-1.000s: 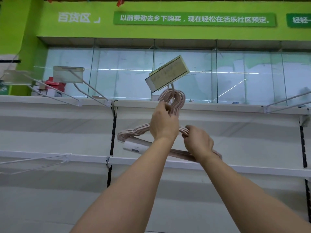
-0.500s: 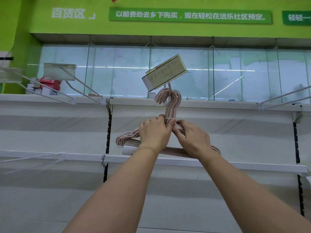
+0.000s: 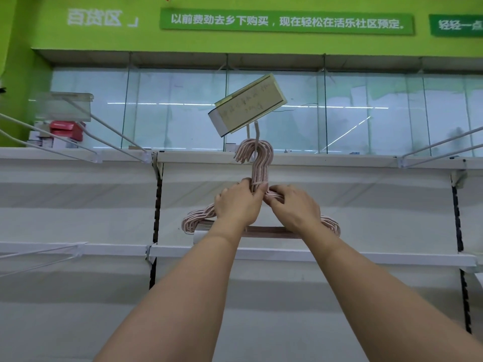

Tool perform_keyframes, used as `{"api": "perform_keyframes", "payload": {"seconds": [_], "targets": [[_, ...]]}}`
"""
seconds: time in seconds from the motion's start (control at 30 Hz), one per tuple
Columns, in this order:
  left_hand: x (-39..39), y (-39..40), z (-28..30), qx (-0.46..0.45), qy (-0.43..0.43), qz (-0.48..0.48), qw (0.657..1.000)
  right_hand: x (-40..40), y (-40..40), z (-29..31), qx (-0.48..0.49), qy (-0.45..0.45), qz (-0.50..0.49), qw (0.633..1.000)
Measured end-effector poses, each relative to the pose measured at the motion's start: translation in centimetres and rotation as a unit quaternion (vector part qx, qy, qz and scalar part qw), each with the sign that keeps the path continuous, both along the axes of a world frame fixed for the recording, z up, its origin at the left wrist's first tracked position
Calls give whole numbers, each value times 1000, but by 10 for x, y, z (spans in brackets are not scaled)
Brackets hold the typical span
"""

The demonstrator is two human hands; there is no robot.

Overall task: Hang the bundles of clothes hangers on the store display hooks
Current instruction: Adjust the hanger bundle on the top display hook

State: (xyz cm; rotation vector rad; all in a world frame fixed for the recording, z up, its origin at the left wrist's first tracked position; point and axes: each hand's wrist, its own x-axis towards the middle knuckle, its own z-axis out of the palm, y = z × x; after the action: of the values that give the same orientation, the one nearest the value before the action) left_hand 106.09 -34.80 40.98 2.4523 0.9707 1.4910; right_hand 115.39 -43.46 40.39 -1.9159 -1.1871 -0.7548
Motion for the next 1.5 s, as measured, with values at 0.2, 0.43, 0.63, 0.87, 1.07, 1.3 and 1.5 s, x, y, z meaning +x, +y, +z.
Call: {"api": "perform_keyframes", "payload": {"seconds": [0.2, 0.43, 0.63, 0.87, 1.07, 1.3, 1.5], "targets": [[-14, -13, 33, 17, -314, -158, 936, 9, 2, 1, -33, -7, 40, 999], [-13, -27, 75, 41, -226, -218, 948, 11, 8, -3, -80, -64, 15, 995], [-12, -24, 73, 119, -191, -147, 963, 16, 9, 1, -57, -65, -25, 996], [-16, -18, 85, 178, -99, -128, 971, 30, -1, 14, -24, -46, -18, 999], [-11, -13, 81, 225, -78, -165, 957, 33, 7, 5, -15, -42, -3, 999], [-27, 2, 90, 281, 27, -177, 943, 29, 12, 2, -12, -26, 24, 999], [-17, -5, 79, 271, -36, -115, 955, 23, 11, -3, -20, -13, 18, 1000]]}}
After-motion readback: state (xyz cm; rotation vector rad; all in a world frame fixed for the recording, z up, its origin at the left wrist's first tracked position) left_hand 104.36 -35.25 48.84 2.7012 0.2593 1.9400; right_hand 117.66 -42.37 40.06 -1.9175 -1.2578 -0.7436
